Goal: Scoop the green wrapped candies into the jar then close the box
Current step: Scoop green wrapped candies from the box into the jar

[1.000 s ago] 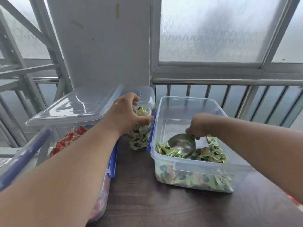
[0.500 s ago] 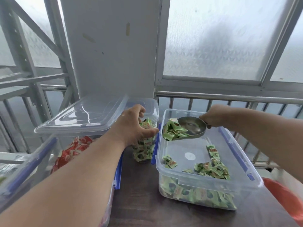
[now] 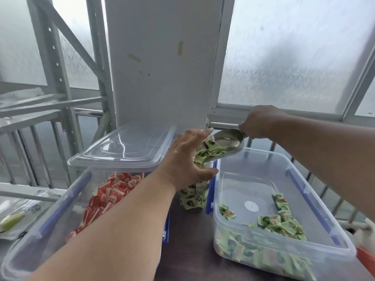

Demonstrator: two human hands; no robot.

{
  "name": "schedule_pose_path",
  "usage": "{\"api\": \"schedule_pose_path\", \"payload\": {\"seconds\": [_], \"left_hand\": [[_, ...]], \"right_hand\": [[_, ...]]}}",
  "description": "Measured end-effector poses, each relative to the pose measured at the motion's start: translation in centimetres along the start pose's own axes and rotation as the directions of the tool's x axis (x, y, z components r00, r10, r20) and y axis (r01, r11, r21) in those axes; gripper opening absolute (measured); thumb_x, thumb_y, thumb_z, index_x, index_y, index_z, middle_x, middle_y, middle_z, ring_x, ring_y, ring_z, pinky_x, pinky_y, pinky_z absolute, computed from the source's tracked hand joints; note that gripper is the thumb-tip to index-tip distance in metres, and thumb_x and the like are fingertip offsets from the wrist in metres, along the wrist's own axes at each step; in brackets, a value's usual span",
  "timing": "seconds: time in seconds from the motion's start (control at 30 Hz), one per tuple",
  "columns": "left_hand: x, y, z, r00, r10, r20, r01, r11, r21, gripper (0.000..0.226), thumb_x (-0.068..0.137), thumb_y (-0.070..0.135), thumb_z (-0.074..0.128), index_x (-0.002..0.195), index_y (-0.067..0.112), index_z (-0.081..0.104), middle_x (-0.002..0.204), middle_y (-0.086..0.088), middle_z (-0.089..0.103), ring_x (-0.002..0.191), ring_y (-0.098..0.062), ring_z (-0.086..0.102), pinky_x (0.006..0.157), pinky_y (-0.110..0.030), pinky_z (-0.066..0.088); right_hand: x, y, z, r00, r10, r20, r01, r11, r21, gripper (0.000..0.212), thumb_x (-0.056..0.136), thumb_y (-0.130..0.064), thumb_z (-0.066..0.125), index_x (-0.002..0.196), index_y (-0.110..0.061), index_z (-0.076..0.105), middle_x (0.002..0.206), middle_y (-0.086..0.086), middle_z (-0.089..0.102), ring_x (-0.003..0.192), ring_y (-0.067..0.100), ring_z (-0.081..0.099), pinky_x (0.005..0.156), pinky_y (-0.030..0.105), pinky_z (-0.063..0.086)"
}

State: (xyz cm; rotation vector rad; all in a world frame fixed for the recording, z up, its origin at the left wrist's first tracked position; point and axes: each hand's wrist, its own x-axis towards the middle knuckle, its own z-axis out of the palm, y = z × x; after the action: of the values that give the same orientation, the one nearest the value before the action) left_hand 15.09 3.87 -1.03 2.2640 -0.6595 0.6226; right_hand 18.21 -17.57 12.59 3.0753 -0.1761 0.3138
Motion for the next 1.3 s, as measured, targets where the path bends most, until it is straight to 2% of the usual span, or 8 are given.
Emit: {"api": "schedule_pose_path", "payload": {"seconds": [0.17, 0.33, 0.53, 0.63, 0.83, 0.97, 1.1, 1.3], "left_hand": [[0.3, -0.3, 0.4, 1.0, 0.024, 0.009, -0.023, 1.0, -0.005, 0.054, 0.079, 0.047, 0.084, 0.129, 0.032, 0.074, 0.137, 0.015, 0.062, 0.128, -0.01, 0.05, 0.114, -0.042, 0.044], [0.1, 0.2, 0.0, 0.998, -0.053, 0.028, 0.054, 0.998, -0.035, 0.037, 0.076, 0.058, 0.066, 0.106, 0.039, 0.074, 0.114, 0.015, 0.067, 0.115, -0.01, 0.054, 0.104, -0.041, 0.049], [-0.1, 1.0, -0.6, 0.981, -0.173, 0.083, 0.182, 0.976, -0.122, 0.046, 0.085, 0.041, 0.049, 0.123, 0.033, 0.074, 0.112, 0.005, 0.06, 0.107, -0.017, 0.058, 0.089, -0.036, 0.048], [-0.1, 1.1, -0.6, 0.97, -0.229, 0.081, 0.239, 0.959, -0.153, 0.047, 0.088, 0.032, 0.046, 0.128, 0.032, 0.071, 0.118, 0.004, 0.063, 0.113, -0.019, 0.057, 0.101, -0.043, 0.049], [0.3, 1.3, -0.6, 0.951, -0.285, 0.12, 0.29, 0.957, -0.025, 0.054, 0.086, 0.021, 0.043, 0.131, 0.044, 0.063, 0.12, 0.022, 0.073, 0.121, -0.007, 0.058, 0.105, -0.038, 0.019], [0.3, 1.6, -0.6, 0.95, -0.294, 0.106, 0.298, 0.954, -0.021, 0.053, 0.09, 0.019, 0.047, 0.133, 0.046, 0.06, 0.117, 0.025, 0.071, 0.118, -0.004, 0.059, 0.104, -0.038, 0.02], [0.2, 1.5, -0.6, 0.975, -0.219, 0.046, 0.22, 0.975, -0.02, 0.056, 0.094, 0.017, 0.054, 0.145, 0.041, 0.056, 0.142, 0.018, 0.058, 0.136, -0.01, 0.047, 0.113, -0.035, 0.019], [0.6, 1.1, -0.3, 0.985, -0.081, 0.155, 0.099, 0.989, -0.11, 0.049, 0.101, 0.013, 0.053, 0.141, 0.036, 0.071, 0.142, 0.02, 0.056, 0.135, -0.009, 0.047, 0.118, -0.044, 0.043]], "right_hand": [[-0.2, -0.7, -0.3, 0.999, -0.027, -0.045, 0.026, 0.999, -0.021, 0.018, 0.083, -0.027, 0.06, 0.079, -0.012, 0.069, 0.072, 0.0, 0.06, 0.064, 0.022, 0.055, 0.061, 0.028, 0.045], [-0.7, 1.3, -1.1, 0.995, 0.005, -0.095, -0.009, 0.999, -0.041, 0.017, 0.09, -0.023, 0.058, 0.086, -0.009, 0.067, 0.079, 0.003, 0.058, 0.073, 0.024, 0.058, 0.065, 0.029, 0.047], [-0.4, 3.5, -1.9, 0.982, 0.109, -0.156, -0.096, 0.991, 0.09, 0.017, 0.082, -0.03, 0.064, 0.081, -0.013, 0.064, 0.081, 0.006, 0.063, 0.067, 0.023, 0.058, 0.056, 0.028, 0.043], [-0.3, 3.9, -1.7, 0.982, 0.109, -0.155, -0.093, 0.99, 0.103, 0.019, 0.083, -0.032, 0.064, 0.082, -0.013, 0.063, 0.081, 0.007, 0.062, 0.068, 0.023, 0.058, 0.059, 0.03, 0.044], [-0.3, 3.2, -1.6, 0.979, 0.083, -0.186, -0.062, 0.992, 0.113, 0.017, 0.084, -0.029, 0.063, 0.08, -0.013, 0.063, 0.081, 0.005, 0.062, 0.067, 0.022, 0.057, 0.055, 0.026, 0.04], [-0.2, 2.1, -1.6, 0.975, 0.049, -0.216, -0.037, 0.998, 0.059, 0.014, 0.084, -0.025, 0.062, 0.079, -0.013, 0.065, 0.081, 0.004, 0.063, 0.068, 0.022, 0.059, 0.054, 0.026, 0.04], [-0.2, 1.5, -1.6, 0.973, 0.041, -0.225, -0.03, 0.998, 0.05, 0.014, 0.084, -0.026, 0.062, 0.079, -0.014, 0.065, 0.082, 0.004, 0.064, 0.07, 0.023, 0.06, 0.054, 0.026, 0.039], [0.3, 0.6, -2.0, 0.964, 0.022, -0.266, -0.024, 1.0, -0.005, 0.011, 0.085, -0.027, 0.062, 0.081, -0.017, 0.064, 0.083, 0.002, 0.063, 0.067, 0.021, 0.058, 0.053, 0.025, 0.036]]}}
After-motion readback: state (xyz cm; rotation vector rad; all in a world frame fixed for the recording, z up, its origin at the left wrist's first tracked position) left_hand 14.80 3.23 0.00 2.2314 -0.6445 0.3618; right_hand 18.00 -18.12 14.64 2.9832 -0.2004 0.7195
